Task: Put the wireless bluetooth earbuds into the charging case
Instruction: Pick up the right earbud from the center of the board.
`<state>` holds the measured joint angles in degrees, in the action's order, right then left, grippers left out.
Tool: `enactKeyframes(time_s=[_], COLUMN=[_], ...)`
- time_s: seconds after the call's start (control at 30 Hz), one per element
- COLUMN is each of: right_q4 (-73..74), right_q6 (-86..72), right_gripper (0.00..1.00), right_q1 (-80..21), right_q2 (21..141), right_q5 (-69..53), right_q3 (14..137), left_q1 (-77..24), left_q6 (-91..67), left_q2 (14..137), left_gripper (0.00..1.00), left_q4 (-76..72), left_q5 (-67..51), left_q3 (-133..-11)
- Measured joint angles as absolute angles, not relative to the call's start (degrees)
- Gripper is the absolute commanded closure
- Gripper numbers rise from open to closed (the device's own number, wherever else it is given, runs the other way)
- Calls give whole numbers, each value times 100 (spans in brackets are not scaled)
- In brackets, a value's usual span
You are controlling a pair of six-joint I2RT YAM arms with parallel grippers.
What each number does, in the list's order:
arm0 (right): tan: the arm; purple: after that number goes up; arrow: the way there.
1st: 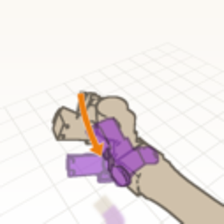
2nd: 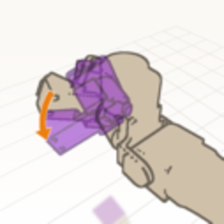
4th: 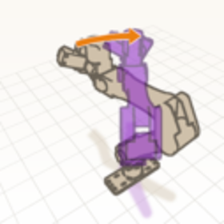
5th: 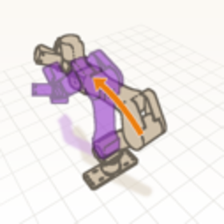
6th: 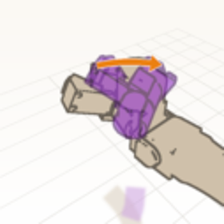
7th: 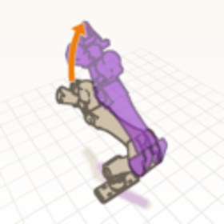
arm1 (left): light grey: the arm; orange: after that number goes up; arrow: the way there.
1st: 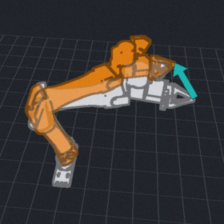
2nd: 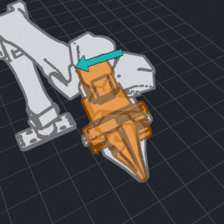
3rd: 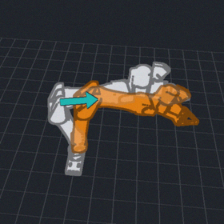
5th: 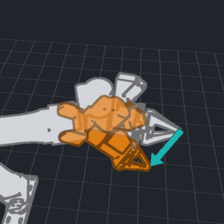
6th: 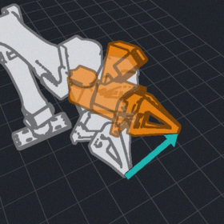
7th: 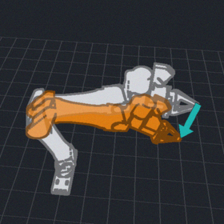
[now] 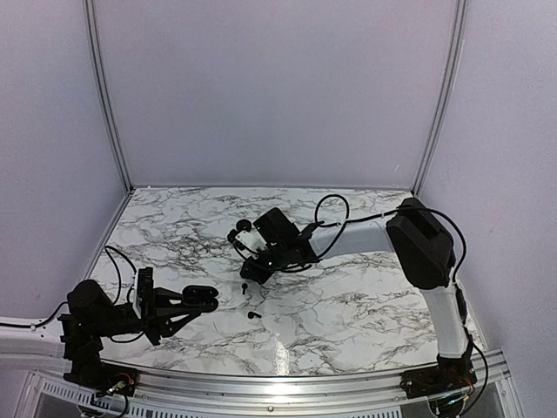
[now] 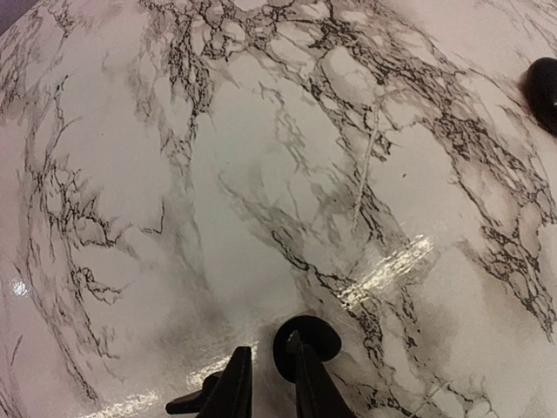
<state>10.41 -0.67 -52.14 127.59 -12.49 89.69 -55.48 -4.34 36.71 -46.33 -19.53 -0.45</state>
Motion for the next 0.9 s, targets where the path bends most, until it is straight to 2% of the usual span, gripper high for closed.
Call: enactKeyframes(time_s=[0.37,0.8,0.9], right_q4=[987,947,952], right_q6=[-89,-84,-64], right_gripper=[75,73,75], right_q1=[-5177,-5177,-5175], right_q2=[12792,12790,12790], right_q5=[-1214,-895,-762], right_q3=[8969,8936,8934], left_q1=[-5548,-5548,-5548], left_q6=[-432,-432,-432], left_q2=[3671,3673,3673], left_gripper=[100,100,100], left_q4=[-4639,-4641,-4644], left_q5=[-1951,-1949,-1951], left_q3=[-47,-45,-45])
